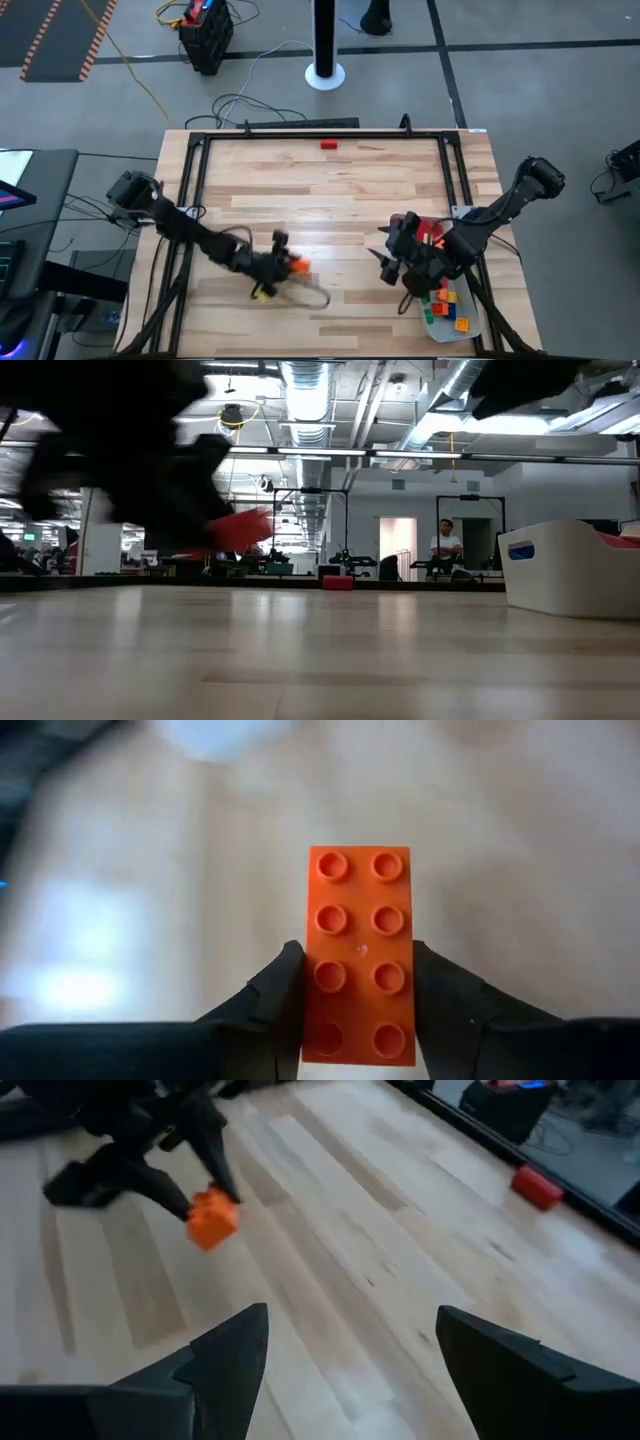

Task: Sort blocks by size
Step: Put the 8 stud orange game piece into the white bin

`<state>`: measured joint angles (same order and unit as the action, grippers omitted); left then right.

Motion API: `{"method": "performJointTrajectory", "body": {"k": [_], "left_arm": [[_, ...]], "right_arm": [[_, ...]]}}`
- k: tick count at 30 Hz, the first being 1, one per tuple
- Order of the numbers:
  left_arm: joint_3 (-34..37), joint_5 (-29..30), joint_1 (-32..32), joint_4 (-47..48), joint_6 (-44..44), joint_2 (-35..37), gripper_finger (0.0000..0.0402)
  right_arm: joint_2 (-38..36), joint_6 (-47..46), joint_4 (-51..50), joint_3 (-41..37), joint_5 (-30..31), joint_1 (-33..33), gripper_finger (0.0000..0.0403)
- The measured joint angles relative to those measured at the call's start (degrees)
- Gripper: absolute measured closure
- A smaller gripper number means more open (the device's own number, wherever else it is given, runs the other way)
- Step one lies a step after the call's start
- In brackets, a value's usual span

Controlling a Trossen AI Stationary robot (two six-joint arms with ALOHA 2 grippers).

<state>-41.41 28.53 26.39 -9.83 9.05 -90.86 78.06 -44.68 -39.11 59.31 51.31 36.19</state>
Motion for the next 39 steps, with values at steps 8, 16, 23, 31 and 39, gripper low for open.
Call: {"method": "performJointTrajectory", "body": {"k": [8, 16, 23, 31, 39], "left_arm": [[0.0, 5.8, -8.2, -24.7, 13.9, -0.3, 0.026], [0.0, 5.6, -10.6, -33.8, 17.9, -0.3, 0.0261], [0.0, 8.2, -11.5, -34.5, 19.9, -0.3, 0.0261], [0.0, 3.7, -11.0, -36.4, 15.4, 0.0, 0.0261], [-0.1, -5.0, -11.0, -39.1, 10.1, 0.0, 0.0261]], "right_arm": [[0.0, -1.2, 19.0, -7.7, 0.2, -4.1, 0.0088], [0.0, 14.0, 40.4, -9.8, 1.3, -9.0, 0.0088], [0.0, 18.2, 50.4, -10.9, -2.9, -12.6, 0.0088], [8.2, 39.7, 67.8, -10.9, -3.4, -12.7, 0.0088], [10.3, 49.5, 76.2, -10.9, -5.4, -10.8, 0.0088]]}}
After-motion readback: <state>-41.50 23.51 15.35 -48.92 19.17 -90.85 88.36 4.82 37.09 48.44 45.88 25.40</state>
